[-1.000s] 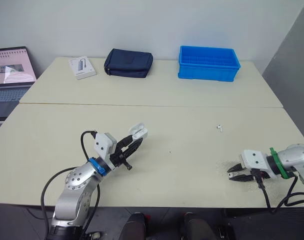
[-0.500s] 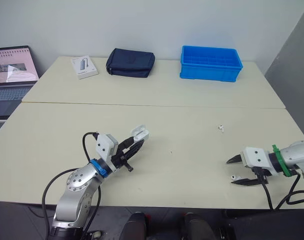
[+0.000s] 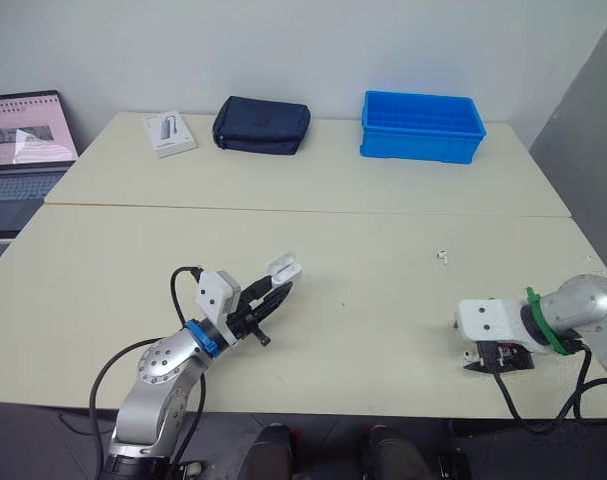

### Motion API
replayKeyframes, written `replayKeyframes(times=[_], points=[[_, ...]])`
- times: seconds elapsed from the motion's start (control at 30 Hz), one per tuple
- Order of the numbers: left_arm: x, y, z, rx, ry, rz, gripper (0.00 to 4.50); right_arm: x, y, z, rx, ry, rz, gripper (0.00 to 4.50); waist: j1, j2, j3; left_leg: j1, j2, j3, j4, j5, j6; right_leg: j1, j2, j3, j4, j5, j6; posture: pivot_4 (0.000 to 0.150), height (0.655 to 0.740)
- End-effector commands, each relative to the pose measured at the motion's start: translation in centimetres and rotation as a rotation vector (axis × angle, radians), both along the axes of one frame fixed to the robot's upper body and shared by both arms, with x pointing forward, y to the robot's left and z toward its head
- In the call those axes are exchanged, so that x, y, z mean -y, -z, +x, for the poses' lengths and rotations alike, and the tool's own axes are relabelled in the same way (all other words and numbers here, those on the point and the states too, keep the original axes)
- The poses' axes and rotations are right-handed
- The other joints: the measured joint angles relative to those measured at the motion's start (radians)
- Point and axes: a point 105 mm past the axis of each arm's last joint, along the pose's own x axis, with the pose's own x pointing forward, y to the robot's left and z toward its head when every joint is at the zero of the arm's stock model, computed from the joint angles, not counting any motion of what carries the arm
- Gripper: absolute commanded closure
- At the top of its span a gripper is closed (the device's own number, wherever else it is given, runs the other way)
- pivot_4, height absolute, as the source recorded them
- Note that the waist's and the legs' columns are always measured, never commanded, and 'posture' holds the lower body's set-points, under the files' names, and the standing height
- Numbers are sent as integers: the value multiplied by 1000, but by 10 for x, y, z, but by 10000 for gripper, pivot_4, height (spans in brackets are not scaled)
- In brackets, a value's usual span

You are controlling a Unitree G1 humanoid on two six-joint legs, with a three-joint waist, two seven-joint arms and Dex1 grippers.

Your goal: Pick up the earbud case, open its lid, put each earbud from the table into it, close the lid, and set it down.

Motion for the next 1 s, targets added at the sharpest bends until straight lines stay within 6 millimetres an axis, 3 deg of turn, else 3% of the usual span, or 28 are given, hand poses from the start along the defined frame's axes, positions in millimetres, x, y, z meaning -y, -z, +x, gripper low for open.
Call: replayKeyframes(times=[0.03, 0.27, 0.3, 0.37, 0.6, 0.8, 0.87, 1.0], points=[[3, -11, -3, 49, 13, -4, 37053, 1, -1, 7, 14, -12, -37, 10321, 0, 0, 0, 0, 0, 0, 0, 0, 0, 0, 0, 0, 0, 0, 0, 1500, 7400], [2, -10, -5, 47, 4, -3, 37053, 9, 7, 7, -25, -8, -56, 10321, -1, 0, 0, 0, 0, 0, 0, 0, 0, 0, 0, 0, 0, 0, 0, 1500, 7400], [2, -10, -5, 47, 3, -4, 37053, 9, 9, 7, -31, -7, -58, 12052, -1, 0, 0, 0, 0, 0, 0, 0, 0, 0, 0, 0, 0, 0, 0, 1500, 7400], [2, -10, -5, 47, 3, -4, 37053, 10, 11, 6, -43, -5, -57, 15914, -1, 0, 0, 0, 0, 0, 0, 0, 0, 0, 0, 0, 0, 0, 0, 1500, 7400], [4, -11, -4, 49, 10, -5, 37053, 9, 11, 3, -60, -10, -46, 40643, -3, 0, 0, 1, 0, 1, 0, 0, 0, 1, 0, 0, 0, 1, 1, 1500, 7400], [9, -13, -3, 58, 35, -8, 37053, 4, -4, 5, -21, 7, 11, 41070, -3, 0, 0, 1, 0, 1, 0, 0, 0, 1, 0, 0, 0, 1, 1, 1500, 7400], [11, -16, -2, 69, 47, -15, 37053, -2, -19, 9, 1, 34, 86, 41070, -2, 0, 0, 0, 0, 1, 0, 0, 0, 0, 0, 0, 0, 1, 1, 1500, 7400], [16, -20, -1, 81, 77, -27, 37053, -32, -57, 17, 27, 112, 366, 41070, -7, 0, 0, 1, 0, 1, 0, 0, 0, 0, 0, 0, 0, 1, 1, 1500, 7400]])
